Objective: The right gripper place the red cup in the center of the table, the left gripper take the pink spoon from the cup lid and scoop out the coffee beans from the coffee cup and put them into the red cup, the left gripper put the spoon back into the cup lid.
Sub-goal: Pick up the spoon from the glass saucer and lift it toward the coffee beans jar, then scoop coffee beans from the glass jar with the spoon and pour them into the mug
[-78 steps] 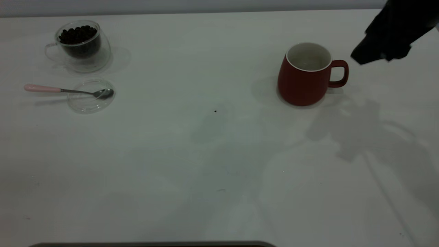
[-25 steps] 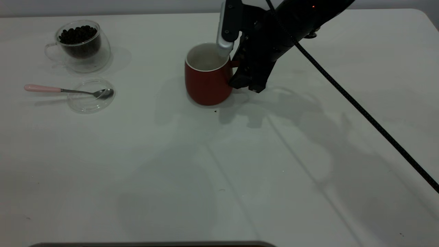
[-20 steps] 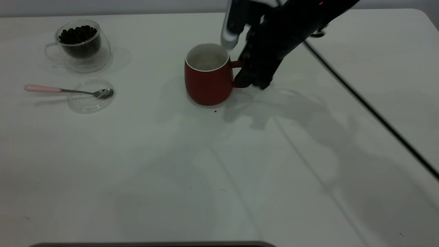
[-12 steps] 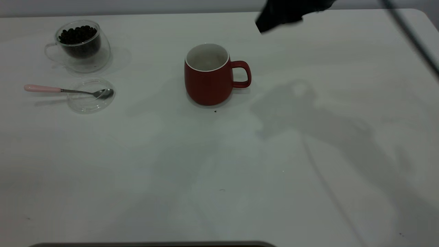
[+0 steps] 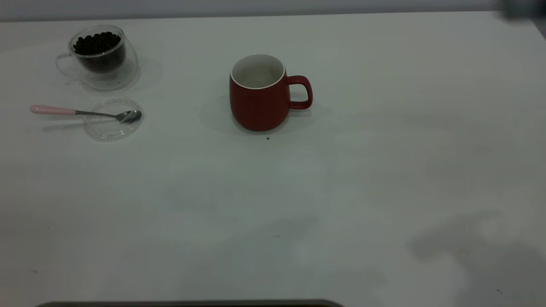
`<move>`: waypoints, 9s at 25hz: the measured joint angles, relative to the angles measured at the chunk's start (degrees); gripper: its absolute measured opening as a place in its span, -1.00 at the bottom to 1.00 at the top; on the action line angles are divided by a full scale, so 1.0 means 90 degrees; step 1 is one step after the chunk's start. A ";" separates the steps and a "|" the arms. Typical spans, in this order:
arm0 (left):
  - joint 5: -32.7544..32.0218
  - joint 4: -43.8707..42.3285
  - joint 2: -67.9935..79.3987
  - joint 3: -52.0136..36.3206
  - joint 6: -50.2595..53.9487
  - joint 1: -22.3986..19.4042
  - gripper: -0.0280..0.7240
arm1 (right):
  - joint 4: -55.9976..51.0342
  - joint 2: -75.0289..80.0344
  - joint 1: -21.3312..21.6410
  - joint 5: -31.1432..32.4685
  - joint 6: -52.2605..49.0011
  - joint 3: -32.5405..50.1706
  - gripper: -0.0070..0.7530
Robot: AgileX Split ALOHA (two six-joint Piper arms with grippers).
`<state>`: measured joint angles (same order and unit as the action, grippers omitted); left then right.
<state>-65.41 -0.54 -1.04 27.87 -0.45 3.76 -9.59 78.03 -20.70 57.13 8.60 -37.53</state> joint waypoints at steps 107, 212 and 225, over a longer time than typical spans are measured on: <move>0.2014 0.4617 1.4927 0.6662 -0.4678 -0.3182 0.45 | 0.1711 -0.8457 0.2170 0.0821 -0.1461 0.1169 0.36; -0.0171 0.6529 1.5972 0.8445 -0.5432 -0.3236 -0.60 | 0.1711 -0.8457 0.2170 0.0826 -0.1461 0.1169 0.36; -0.0005 0.6782 1.5883 0.8445 -0.5940 -0.3394 -0.60 | 0.1711 -0.8457 0.2170 0.0826 -0.1461 0.1169 0.36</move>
<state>-65.45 60.51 141.91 103.87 -53.91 -26.79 5.82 1.91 -1.17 64.56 -4.55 -27.01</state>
